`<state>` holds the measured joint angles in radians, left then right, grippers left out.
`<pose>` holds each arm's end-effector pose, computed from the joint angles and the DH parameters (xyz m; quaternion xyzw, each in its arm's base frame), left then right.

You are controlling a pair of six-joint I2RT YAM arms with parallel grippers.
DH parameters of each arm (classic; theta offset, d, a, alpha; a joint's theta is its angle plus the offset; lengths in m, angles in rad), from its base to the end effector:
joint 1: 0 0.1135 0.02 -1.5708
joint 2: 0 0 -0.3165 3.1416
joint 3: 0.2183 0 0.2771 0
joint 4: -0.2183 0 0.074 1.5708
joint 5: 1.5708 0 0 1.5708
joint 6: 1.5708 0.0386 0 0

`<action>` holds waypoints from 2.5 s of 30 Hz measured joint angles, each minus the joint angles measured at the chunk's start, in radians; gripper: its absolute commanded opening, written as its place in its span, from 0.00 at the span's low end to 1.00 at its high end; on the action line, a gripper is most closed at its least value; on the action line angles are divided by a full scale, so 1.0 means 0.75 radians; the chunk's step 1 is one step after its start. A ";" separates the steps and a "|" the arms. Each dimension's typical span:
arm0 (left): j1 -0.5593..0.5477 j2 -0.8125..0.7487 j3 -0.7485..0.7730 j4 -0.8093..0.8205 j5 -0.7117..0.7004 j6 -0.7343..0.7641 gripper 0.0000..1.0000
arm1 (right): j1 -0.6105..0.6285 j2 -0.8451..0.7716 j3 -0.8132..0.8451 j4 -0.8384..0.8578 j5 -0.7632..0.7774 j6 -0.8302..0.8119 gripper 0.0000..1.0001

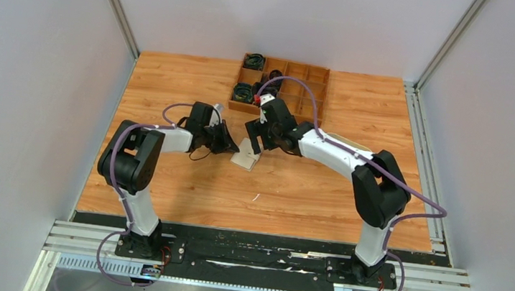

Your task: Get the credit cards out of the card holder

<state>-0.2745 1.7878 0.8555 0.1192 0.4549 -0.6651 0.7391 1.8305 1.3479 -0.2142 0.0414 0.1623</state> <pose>0.3537 -0.1172 0.1622 -0.0938 0.9041 -0.3499 0.2264 0.3374 0.3054 0.2748 -0.2492 0.8709 0.1674 0.3891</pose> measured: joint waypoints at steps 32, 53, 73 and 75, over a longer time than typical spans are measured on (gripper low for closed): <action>0.000 -0.063 -0.059 0.015 -0.060 -0.037 0.00 | 0.083 0.222 0.093 0.048 -0.080 -0.107 0.66; 0.000 -0.057 -0.059 0.019 -0.072 -0.047 0.00 | 0.121 0.249 0.109 0.038 -0.075 -0.167 0.00; -0.002 -0.067 -0.058 0.051 -0.042 -0.085 0.98 | -0.100 -0.025 -0.349 0.344 -0.411 -0.041 0.00; -0.004 -0.123 -0.049 0.047 -0.054 -0.061 1.00 | -0.103 -0.025 -0.353 0.345 -0.418 -0.031 0.00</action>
<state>-0.2775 1.6958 0.8188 0.1543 0.4141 -0.7109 0.6621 1.8114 1.0832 0.0448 -0.2718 0.1390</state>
